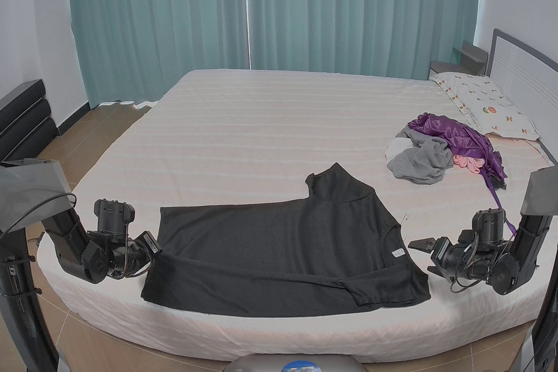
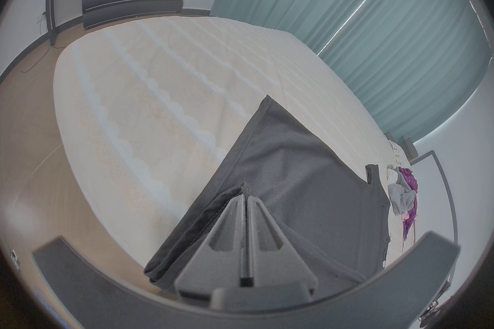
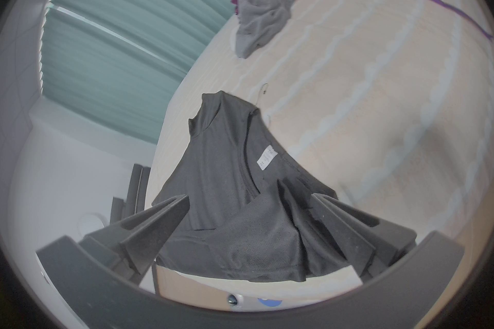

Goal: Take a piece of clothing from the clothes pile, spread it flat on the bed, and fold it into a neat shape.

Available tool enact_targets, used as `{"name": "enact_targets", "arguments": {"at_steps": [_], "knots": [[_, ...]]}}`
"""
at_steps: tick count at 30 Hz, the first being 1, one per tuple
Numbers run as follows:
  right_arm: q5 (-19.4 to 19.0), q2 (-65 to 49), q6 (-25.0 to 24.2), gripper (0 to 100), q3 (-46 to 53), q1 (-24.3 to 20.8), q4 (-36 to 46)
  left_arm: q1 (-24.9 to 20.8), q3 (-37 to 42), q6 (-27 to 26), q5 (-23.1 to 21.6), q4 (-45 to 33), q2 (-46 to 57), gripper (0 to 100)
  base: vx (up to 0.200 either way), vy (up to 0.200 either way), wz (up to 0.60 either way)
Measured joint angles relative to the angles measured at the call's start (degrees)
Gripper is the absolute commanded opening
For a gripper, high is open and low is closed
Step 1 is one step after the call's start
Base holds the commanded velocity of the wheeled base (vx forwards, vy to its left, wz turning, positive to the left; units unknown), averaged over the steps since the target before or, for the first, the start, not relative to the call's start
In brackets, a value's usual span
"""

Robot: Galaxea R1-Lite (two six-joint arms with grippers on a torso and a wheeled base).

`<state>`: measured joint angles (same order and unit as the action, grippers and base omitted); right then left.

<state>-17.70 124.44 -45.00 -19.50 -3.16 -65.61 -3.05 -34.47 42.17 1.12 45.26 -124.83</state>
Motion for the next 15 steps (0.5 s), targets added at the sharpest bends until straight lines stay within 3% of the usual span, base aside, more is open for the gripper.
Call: {"name": "enact_targets", "arguments": {"at_steps": [15], "knots": [[0.51, 7.86, 13.87, 100, -7.39, -3.62, -0.95, -0.26, 2.21, 0.00, -0.77, 0.00, 1.57, 0, 0.000, 0.000, 0.00]]}}
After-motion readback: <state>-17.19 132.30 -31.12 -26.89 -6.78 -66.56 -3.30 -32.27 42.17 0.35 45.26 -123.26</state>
